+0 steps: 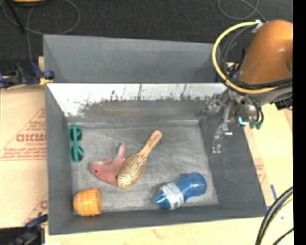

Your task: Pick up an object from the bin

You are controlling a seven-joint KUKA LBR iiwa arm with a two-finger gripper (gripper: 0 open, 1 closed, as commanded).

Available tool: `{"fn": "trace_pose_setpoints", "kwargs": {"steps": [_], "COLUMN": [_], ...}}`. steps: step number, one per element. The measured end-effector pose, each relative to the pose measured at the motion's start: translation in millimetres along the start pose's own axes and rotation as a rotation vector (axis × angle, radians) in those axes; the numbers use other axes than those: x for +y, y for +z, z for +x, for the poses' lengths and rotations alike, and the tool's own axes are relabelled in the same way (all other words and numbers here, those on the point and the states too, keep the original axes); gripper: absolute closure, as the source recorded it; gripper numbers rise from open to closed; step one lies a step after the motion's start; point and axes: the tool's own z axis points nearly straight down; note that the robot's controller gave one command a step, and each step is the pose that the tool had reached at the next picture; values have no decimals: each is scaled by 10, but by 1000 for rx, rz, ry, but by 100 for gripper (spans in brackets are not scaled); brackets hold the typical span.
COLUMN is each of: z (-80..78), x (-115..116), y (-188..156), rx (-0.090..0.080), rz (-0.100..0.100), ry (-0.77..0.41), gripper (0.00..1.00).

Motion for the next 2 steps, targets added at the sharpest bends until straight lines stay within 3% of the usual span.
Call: {"fn": "trace_pose_setpoints", "kwargs": {"steps": [1,2], "z": [-14,108], "x": [2,106], "y": [-42,380], "rx": [-8,-9], "rz": [2,2], "ry": [-2,-134], "gripper": [0,0]}}
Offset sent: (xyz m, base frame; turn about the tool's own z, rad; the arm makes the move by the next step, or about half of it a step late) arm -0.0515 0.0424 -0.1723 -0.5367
